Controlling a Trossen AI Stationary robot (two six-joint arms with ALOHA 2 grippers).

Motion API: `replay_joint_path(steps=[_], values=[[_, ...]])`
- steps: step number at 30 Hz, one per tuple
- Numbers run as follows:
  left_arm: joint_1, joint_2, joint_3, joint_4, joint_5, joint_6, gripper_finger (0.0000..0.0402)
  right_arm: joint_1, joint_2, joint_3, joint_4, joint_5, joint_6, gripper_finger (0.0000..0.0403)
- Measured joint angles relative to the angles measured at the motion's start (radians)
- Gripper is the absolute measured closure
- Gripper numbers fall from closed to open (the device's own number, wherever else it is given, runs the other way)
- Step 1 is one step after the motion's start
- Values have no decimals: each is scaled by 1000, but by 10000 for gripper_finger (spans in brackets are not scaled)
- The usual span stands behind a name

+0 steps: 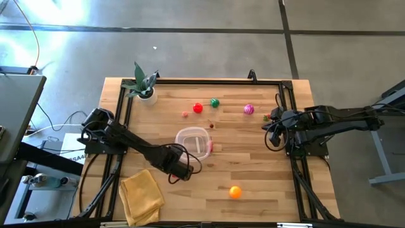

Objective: Pick and placing Produce into tupperware
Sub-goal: Put the red dragon fruit into the transparent container

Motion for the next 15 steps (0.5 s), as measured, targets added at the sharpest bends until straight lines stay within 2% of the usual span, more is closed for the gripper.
replay_joint_path(steps=[8,15], values=[[-19,0,0,10,-5,-74,292,0,0,0,0,0,0,402],[-34,0,-26,12,-52,-68,226,0,0,0,0,0,0,402]])
